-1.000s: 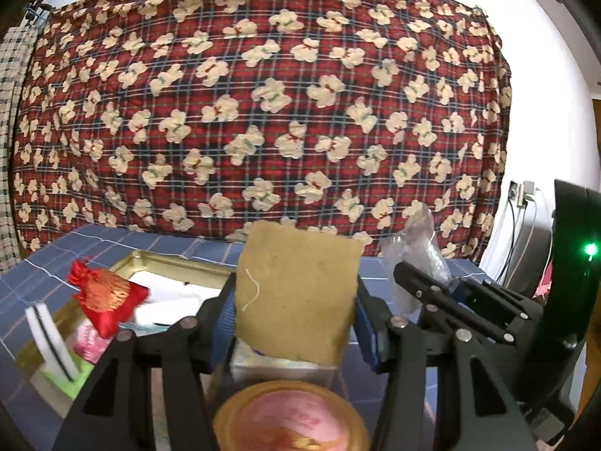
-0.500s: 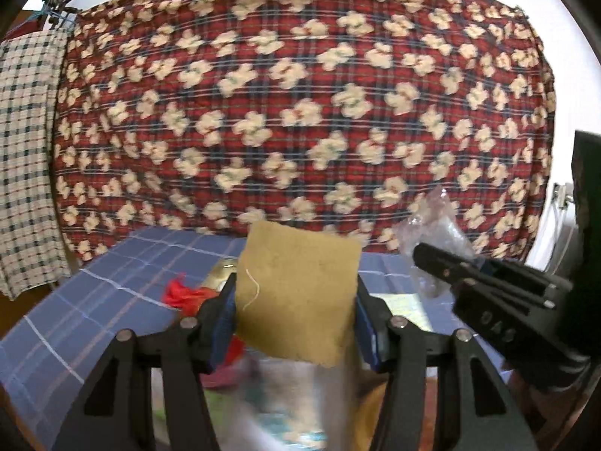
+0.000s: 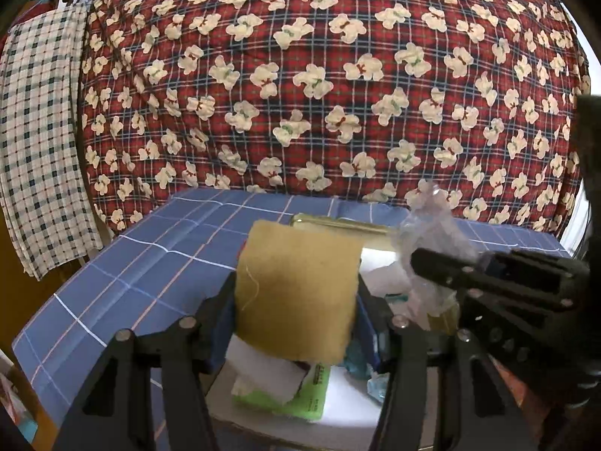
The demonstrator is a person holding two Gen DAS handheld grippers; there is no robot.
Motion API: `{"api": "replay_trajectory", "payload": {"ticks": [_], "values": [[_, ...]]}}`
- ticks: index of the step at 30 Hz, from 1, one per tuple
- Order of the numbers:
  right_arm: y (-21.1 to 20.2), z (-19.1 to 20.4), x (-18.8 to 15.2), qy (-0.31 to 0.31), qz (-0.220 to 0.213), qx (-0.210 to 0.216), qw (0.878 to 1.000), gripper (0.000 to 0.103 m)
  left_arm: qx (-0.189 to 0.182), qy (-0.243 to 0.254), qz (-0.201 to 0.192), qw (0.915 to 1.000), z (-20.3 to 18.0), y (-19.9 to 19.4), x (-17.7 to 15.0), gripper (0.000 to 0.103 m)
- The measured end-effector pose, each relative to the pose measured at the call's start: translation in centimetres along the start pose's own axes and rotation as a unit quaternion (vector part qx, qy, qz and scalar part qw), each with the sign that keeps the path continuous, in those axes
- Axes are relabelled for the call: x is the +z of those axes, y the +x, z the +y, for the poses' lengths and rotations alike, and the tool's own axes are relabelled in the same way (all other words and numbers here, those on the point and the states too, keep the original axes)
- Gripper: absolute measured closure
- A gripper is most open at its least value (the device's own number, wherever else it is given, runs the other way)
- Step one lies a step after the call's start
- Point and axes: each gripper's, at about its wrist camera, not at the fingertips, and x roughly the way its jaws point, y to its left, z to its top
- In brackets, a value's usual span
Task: Organize soft objects
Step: 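Lower the tan sponge and cotton-ball bag into the tray and open both tools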
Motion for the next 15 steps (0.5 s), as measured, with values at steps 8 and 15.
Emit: {"api": "replay_trajectory", "payload": {"ticks": [8,15], "values": [[0.6,-0.7,-0.4,0.013,0.016,-0.015,1.000,0.052,0.010,-0.001,0.004,0.9999,0.4,0.1,-0.1,0.038],[-1.0,-1.9,-0.5,0.034,-0.005,-0.014,0.999,0.042,0.013,0.002,0.006,0.9999,0.2,-0.5,-0.2,0.025]]}}
